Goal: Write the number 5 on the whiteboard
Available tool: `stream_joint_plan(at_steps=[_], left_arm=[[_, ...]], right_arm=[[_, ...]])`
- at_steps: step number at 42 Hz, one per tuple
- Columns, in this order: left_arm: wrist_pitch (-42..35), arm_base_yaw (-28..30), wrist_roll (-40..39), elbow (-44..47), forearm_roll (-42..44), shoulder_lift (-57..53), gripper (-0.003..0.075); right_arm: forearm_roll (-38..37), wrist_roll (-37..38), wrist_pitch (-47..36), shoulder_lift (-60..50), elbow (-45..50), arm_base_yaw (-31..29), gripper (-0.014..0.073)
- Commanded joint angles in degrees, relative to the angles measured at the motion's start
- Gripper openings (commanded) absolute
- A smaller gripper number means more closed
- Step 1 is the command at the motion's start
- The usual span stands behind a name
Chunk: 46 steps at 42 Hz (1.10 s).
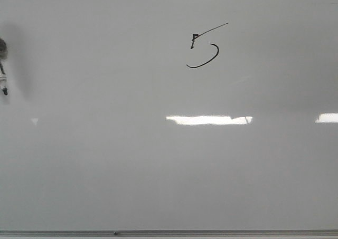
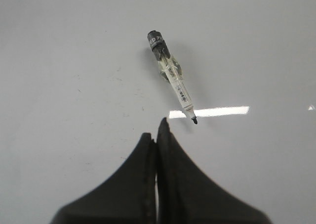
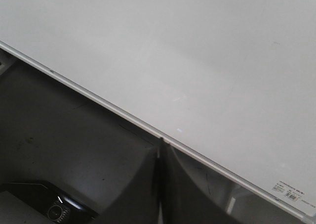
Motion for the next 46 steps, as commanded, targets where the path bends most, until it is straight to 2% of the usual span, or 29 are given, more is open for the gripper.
stream_joint_plan(at_steps=[1, 7, 11, 20, 26, 35, 46], left_arm=[[-4.67, -0.52, 0.14, 0.40, -0.49, -1.07, -0.0020], [-4.67, -0.52, 0.14, 0.40, -0.49, -0.95, -0.0020], [-4.67, -0.52, 0.14, 0.40, -0.49, -0.95, -0.0020], [-4.67, -0.52, 0.14, 0.40, -0.49, -0.95, -0.0020], [-4.67, -0.52, 0.14, 0.40, -0.49, -0.95, -0.0020], [-4.67, -0.52, 0.14, 0.40, -0.49, -0.95, -0.0020], [-4.67, -0.52, 0.14, 0.40, -0.49, -0.95, -0.0020]], right_arm=[[-0.78, 0.10, -3.37, 0.61, -1.72, -0.29, -0.0070], [-0.97, 0.10, -4.10, -0.04, 0.34, -2.46, -0.0070], [-2.02, 0.10, -5.08, -0.88, 2.70, -7.00, -0.0070], [-1.36, 0.10, -14.96, -6.81, 10.11, -19.43, -0.0070], [5.46, 0.10, -27.97, -12.43, 15.82, -27.60, -0.0070], [9.60, -0.15, -48.82, -18.49, 27.22, -37.46, -0.0065], [9.60, -2.25, -61.71, -24.20, 39.88, -41.34, -0.0065]])
